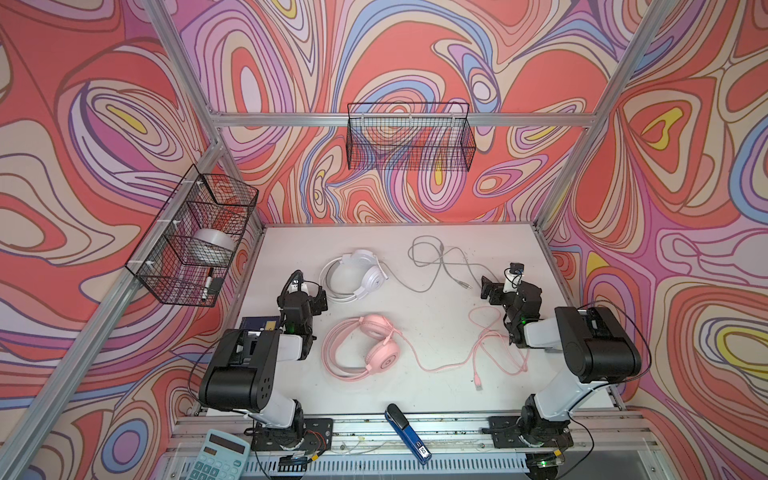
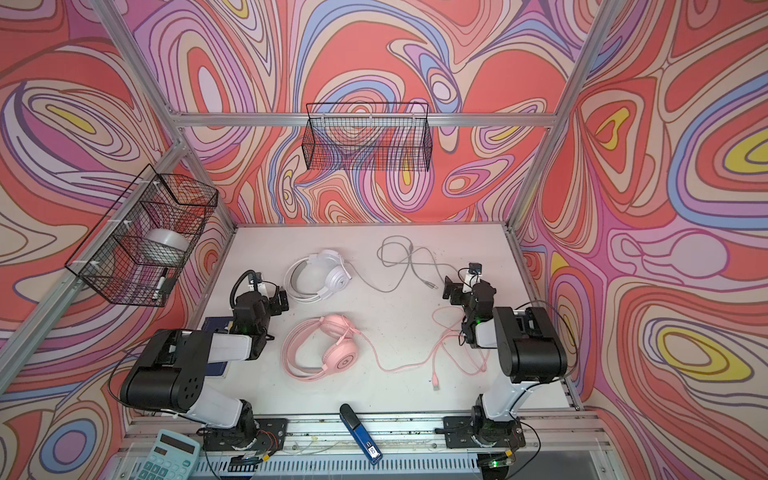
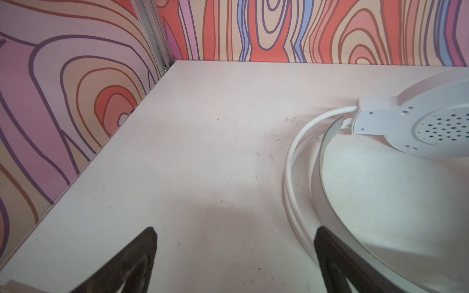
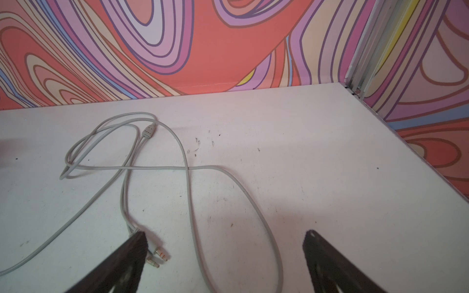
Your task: Wrap the headphones
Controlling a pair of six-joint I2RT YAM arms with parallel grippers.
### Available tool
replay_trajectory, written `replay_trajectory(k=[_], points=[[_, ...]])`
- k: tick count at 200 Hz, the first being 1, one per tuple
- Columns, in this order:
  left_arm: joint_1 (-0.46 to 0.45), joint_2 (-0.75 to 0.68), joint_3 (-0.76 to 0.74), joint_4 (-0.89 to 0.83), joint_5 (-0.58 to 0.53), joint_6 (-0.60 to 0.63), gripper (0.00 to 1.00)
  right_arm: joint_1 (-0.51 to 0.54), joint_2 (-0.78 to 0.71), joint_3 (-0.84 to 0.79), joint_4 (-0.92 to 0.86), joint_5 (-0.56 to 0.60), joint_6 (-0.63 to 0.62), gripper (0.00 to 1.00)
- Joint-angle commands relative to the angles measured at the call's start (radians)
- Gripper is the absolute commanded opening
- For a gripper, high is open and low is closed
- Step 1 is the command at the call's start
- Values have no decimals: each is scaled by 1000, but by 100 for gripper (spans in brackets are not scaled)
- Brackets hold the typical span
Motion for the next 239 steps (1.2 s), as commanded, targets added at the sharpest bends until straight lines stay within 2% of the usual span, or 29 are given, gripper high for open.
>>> replay_trajectory(k=[1, 33, 84, 102, 128, 140, 157, 177, 206, 239], points=[[6, 2, -4, 30, 12, 18, 100, -3, 5, 7, -1, -10, -6, 98], [6, -28, -10, 23, 21, 25, 100, -3, -25, -6, 6, 14, 3, 97], [-11, -232, 54, -242, -13, 35, 100, -4, -190, 22, -175, 72, 17, 94], [-13, -321, 71, -288, -10, -5, 100, -3, -259, 33, -234, 83, 37, 95], [-13, -440, 195, -562, 21, -66, 100, -3, -353, 94, -400, 74, 65, 97], [-14, -487, 262, -722, 1, -151, 100, -3, -388, 138, -520, 77, 97, 98], [-25, -535, 359, -928, 6, -203, 100, -3, -431, 177, -647, 80, 132, 99], [-36, -576, 448, -1126, 54, -252, 100, -2, -489, 192, -755, 75, 148, 98], [-50, -610, 533, -1390, 116, -354, 100, -2, -565, 217, -907, 29, 187, 98], [-89, -643, 577, -1627, 115, -435, 100, 0, -626, 231, -1023, -56, 215, 98]])
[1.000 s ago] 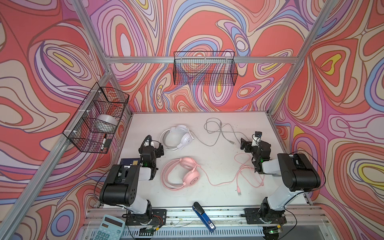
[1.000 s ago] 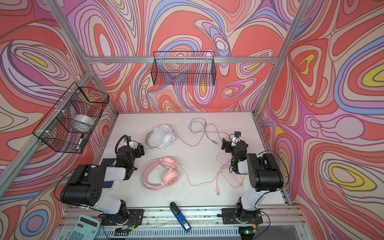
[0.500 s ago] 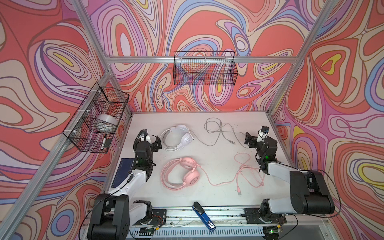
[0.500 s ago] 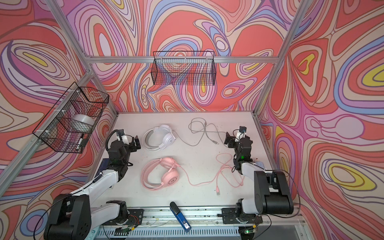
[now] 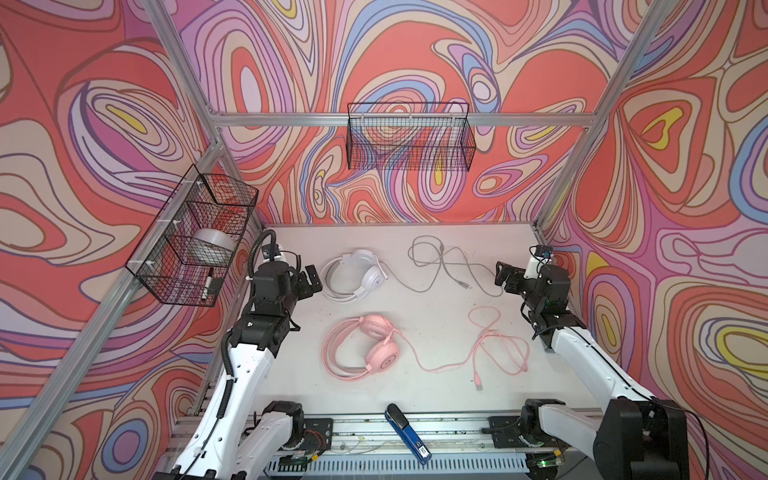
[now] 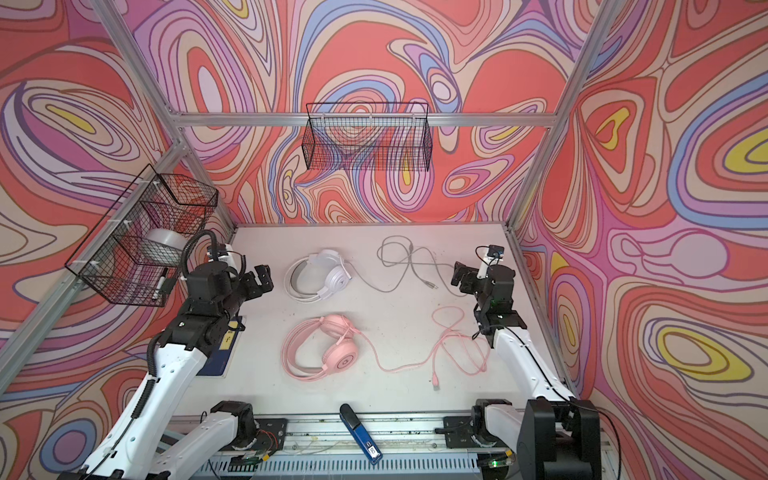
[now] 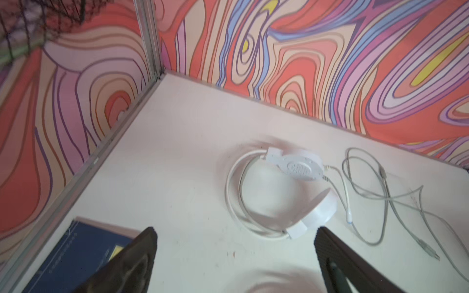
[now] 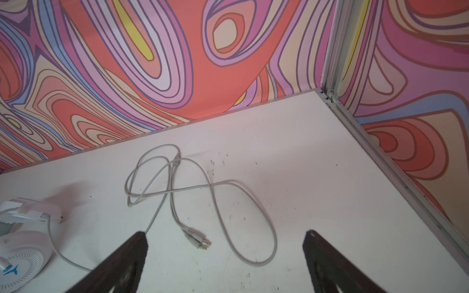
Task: Wrap the headphones
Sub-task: 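Lower the left gripper onto the pink headband while the right gripper nears the cable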
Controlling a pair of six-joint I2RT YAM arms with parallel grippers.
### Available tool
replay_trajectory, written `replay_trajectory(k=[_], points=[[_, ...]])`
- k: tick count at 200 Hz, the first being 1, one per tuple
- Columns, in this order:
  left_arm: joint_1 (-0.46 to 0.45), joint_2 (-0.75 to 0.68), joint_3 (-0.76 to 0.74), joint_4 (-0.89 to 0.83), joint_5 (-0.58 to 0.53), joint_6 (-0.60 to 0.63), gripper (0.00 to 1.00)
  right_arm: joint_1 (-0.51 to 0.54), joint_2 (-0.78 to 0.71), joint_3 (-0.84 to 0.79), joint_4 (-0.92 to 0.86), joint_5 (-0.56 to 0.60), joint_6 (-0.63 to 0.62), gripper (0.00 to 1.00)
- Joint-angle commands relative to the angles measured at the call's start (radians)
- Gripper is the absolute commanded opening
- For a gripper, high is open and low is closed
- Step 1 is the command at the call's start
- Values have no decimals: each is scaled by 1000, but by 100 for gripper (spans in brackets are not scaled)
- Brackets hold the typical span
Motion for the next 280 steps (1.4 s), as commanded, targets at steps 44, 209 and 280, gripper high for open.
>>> replay_trajectory(k=[44, 209, 280], points=[[-39, -65, 15, -530, 108, -254, 100, 24, -43, 69, -288, -151, 23, 99], [-190, 105, -308, -444, 278, -497, 98, 234, 64, 190, -412, -98, -10, 98], [-227, 211, -346, -329, 293, -534, 92, 273, 135, 218, -426, -53, 0, 98]])
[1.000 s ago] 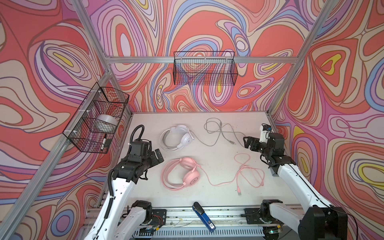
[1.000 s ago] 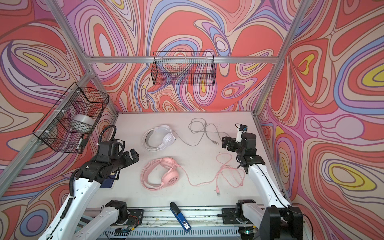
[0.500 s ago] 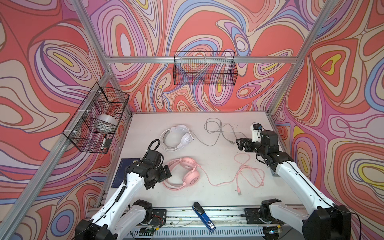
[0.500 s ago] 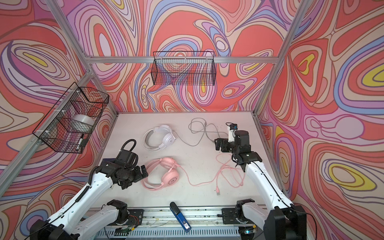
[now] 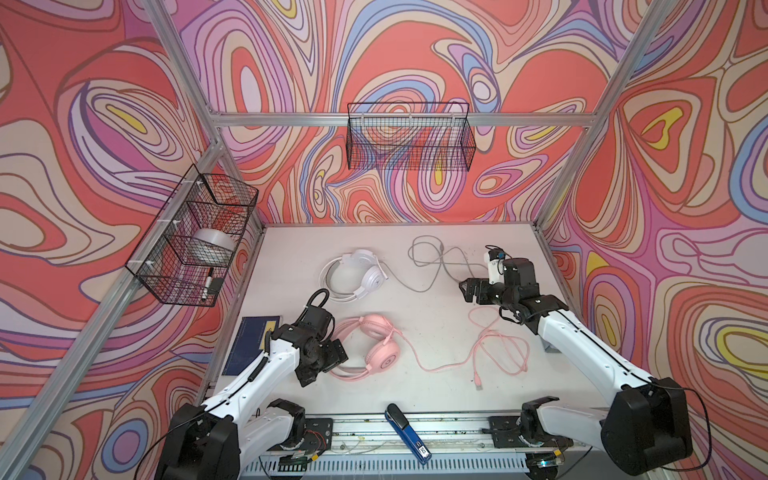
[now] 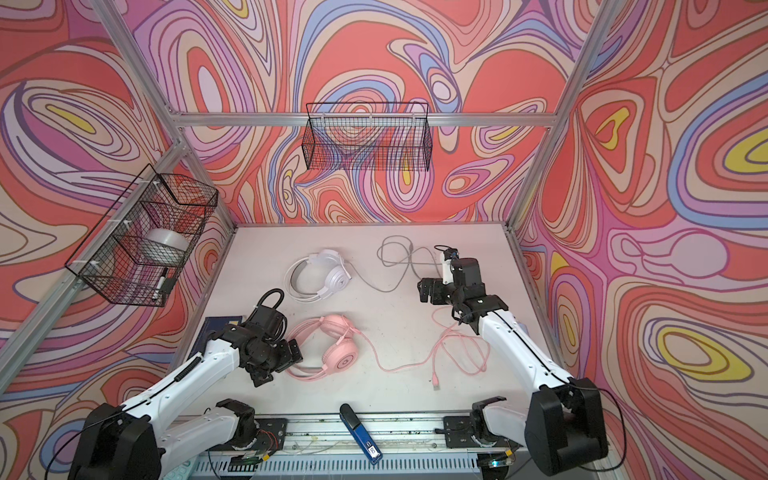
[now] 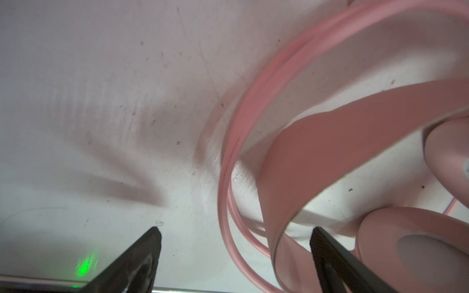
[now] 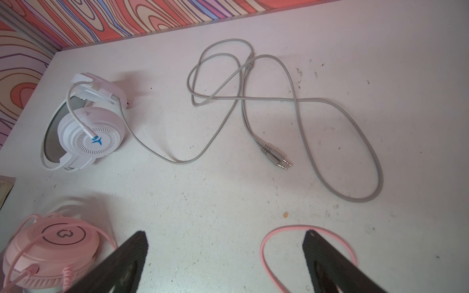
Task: Wrap the headphones
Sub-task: 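Lower the left gripper onto the pink headband while the right gripper nears the cable, then close the left gripper on the pink headband while the right gripper hovers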
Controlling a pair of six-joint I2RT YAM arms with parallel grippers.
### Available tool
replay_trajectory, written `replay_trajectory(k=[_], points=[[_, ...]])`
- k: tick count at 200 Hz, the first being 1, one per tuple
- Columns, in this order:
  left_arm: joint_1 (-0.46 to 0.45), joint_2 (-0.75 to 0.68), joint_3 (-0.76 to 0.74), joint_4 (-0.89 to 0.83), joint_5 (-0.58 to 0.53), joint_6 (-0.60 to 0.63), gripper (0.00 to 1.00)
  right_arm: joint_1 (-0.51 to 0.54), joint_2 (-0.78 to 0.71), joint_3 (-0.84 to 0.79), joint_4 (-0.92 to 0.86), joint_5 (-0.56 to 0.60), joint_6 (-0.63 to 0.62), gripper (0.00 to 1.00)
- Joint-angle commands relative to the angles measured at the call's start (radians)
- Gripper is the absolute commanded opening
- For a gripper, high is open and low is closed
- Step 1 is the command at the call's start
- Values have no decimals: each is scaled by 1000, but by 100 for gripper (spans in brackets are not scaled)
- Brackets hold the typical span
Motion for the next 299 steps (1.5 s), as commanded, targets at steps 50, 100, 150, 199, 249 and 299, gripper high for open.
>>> replay_trajectory(k=[50, 100, 150, 199, 249, 299], points=[[-19, 109, 1, 72, -3, -18, 82, 16, 68, 58, -46, 61, 2, 98], [-27, 153, -12, 112, 12, -42, 73, 21, 74, 49, -57, 82, 1, 98], [-34, 176, 2, 101, -2, -41, 67, 21, 71, 33, -58, 83, -5, 98], [-34, 170, 17, 81, -33, -42, 62, 21, 81, 39, -78, 72, -16, 98], [-34, 192, 12, 84, -41, -20, 58, 21, 95, 47, -92, 71, -19, 98], [-35, 211, 21, 91, -87, -27, 52, 21, 106, 62, -123, 85, -20, 98]])
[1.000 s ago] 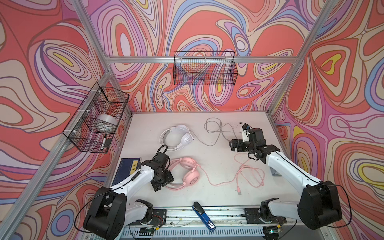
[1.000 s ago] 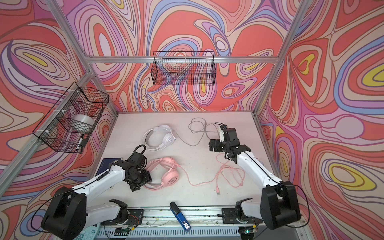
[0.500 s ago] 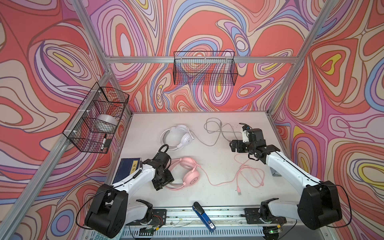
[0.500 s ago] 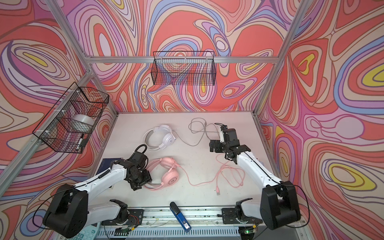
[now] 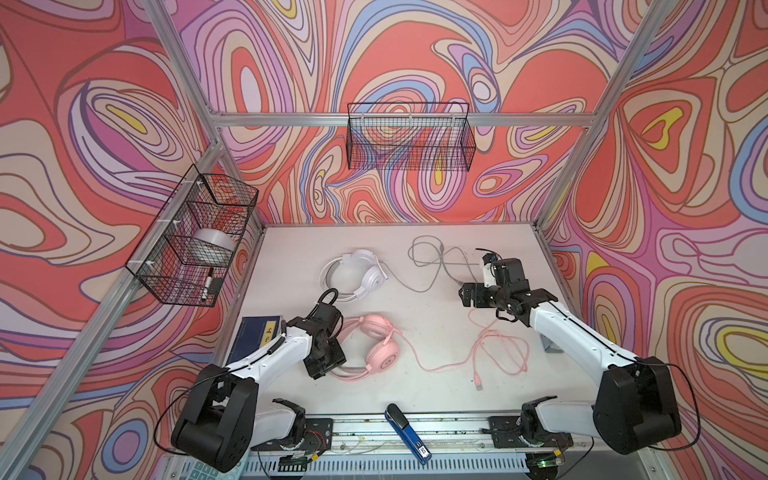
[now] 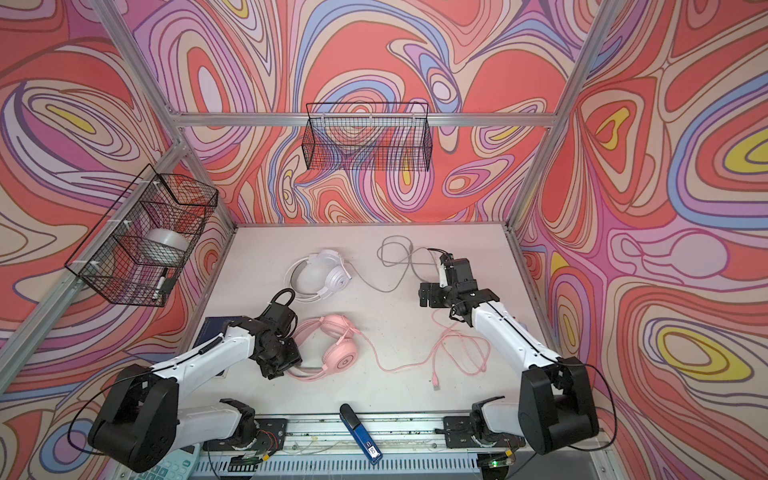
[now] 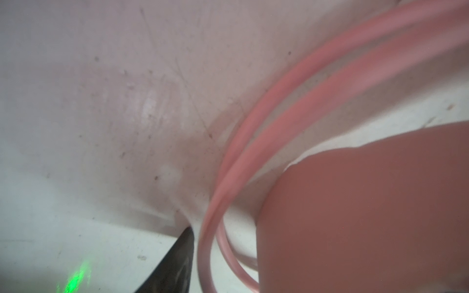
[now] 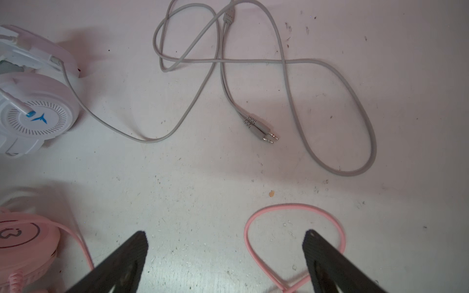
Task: Wrap the headphones
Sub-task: 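Close the left gripper on the pink headband while the right gripper hovers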
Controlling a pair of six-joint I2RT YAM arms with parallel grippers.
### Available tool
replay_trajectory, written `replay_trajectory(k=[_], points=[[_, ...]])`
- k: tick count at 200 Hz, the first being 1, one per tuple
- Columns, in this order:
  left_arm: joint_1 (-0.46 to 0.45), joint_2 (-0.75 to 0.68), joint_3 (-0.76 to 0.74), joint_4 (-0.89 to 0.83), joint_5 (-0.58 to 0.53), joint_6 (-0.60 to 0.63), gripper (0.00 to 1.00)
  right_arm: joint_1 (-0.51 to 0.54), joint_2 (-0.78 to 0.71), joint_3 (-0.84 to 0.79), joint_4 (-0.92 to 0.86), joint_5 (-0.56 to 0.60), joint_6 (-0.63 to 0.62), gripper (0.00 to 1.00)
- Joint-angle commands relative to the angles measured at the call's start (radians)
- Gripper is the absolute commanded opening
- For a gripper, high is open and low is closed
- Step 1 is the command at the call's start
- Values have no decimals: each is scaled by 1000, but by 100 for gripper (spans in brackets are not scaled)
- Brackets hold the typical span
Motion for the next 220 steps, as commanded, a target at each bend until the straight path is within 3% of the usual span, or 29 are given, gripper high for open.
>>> replay_trajectory(k=[1, 81, 142, 220], points=[[-5, 31, -2, 11, -51, 0, 52, 7, 8, 27, -26, 14, -10, 98], [-4, 5, 48, -23, -126, -5, 32, 13, 6, 57, -95, 44, -48, 98], [-4, -1, 133, -35, -114, 37, 0, 21, 7, 96, -131, -11, -74, 98], [-5, -74, 321, -122, -105, 149, 0, 51, -51, 40, -68, -23, -141, 98]])
